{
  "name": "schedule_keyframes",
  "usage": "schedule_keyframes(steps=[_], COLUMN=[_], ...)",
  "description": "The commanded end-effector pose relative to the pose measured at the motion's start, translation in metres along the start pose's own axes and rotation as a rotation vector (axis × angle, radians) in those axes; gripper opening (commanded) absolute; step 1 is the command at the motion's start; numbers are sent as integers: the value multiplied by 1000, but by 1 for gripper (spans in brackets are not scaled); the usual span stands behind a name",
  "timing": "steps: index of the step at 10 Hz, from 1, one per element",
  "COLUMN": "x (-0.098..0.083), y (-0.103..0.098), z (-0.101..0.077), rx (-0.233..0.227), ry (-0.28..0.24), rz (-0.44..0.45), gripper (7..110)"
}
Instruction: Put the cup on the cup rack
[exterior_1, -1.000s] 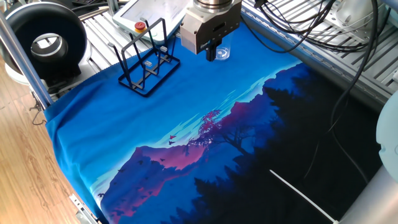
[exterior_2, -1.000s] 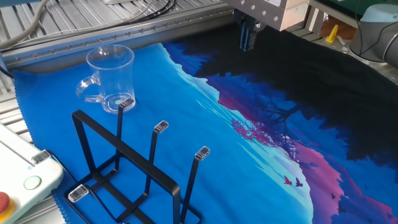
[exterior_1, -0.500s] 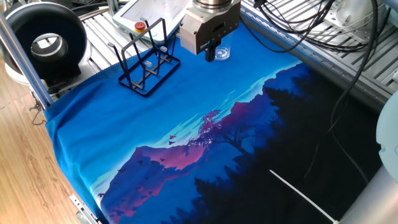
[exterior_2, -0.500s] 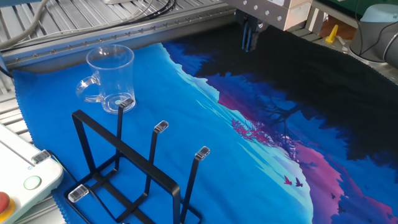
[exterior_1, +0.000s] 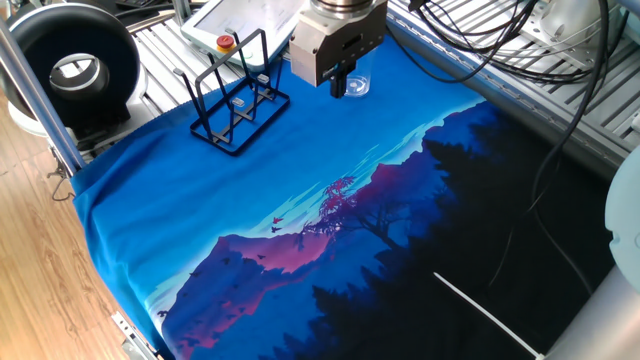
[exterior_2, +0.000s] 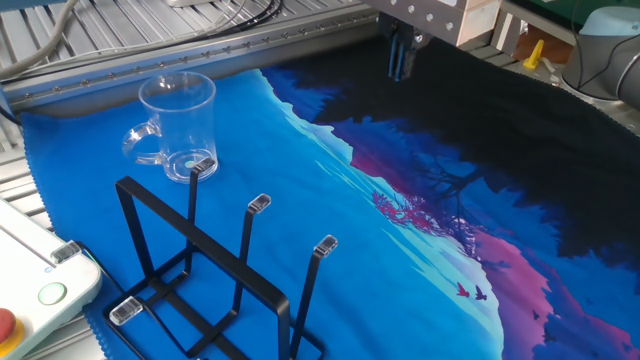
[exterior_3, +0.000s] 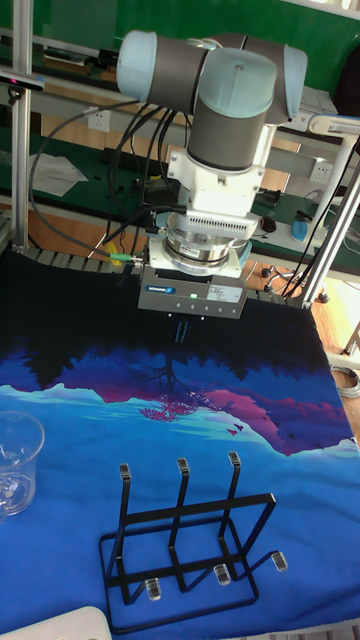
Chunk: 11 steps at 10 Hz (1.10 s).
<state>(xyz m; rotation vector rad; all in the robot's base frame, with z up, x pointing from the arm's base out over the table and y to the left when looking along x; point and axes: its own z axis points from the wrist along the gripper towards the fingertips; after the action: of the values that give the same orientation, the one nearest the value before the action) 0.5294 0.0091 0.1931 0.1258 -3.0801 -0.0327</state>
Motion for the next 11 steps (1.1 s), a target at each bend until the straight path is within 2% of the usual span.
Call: schedule_keyframes(steps=[1,9,11], x=[-7,-4,-5], y=[12,7,11], z=[0,0,0], rx=[-52,-33,-48], ry=[-28,-17,-18], rz=[-9,-16,-17], gripper=[7,7,7])
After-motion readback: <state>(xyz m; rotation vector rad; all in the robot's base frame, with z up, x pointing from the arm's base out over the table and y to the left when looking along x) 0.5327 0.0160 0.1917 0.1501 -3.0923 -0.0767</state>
